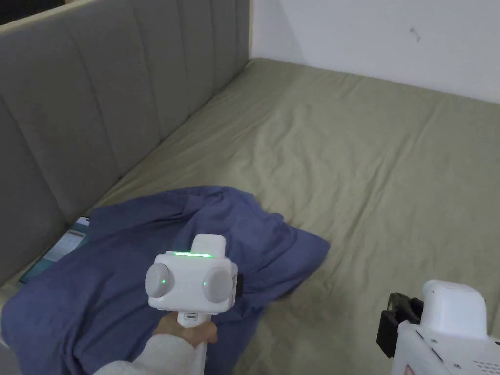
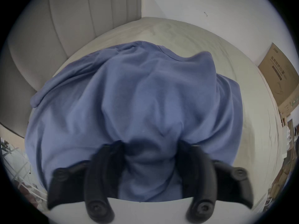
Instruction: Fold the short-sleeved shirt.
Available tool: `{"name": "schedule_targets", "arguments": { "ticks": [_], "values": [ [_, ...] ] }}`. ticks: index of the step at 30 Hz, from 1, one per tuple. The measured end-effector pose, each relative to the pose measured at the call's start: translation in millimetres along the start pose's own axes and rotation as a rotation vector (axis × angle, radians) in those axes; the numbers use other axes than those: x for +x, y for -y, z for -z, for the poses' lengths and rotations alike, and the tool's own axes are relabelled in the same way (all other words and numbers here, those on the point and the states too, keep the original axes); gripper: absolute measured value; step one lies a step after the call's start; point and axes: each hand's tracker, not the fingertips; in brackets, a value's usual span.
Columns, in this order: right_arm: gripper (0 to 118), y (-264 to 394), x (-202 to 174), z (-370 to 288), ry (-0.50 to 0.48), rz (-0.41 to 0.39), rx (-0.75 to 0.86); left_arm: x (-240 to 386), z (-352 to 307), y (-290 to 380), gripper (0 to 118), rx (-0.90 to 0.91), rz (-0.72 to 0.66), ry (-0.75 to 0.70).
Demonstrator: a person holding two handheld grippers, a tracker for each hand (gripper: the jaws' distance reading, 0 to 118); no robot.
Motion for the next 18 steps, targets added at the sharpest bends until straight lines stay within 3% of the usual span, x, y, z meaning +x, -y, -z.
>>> {"name": "schedule_targets", "arguments": {
  "ticks": [1, 2, 7, 11, 15, 18],
  "values": [
    [0, 0, 2, -1, 0.006, 0.010, -0.006, -4, -2, 1, 1, 0.020, -0.044, -0.029],
    [0, 1, 5, -2, 0.010, 0.017, -0.009, -10, -1, 3, 1, 0.009, -0.123, 0.028],
    [0, 5, 27, -16, 0.028, 0.060, -0.005, -5, -15, -11, 1, -0.033, -0.141, 0.012],
    [0, 0, 57, -29, 0.074, 0.120, 0.019, -2, -47, -30, 1, 0.011, -0.386, 0.283],
    [0, -5, 94, -50, 0.134, 0.191, 0.070, 60, -82, -64, 1, 0.033, -0.246, 0.340],
    [0, -8, 123, -69, 0.190, 0.241, 0.107, 121, -107, -83, 1, 0.071, -0.207, 0.518]
  ]
}}
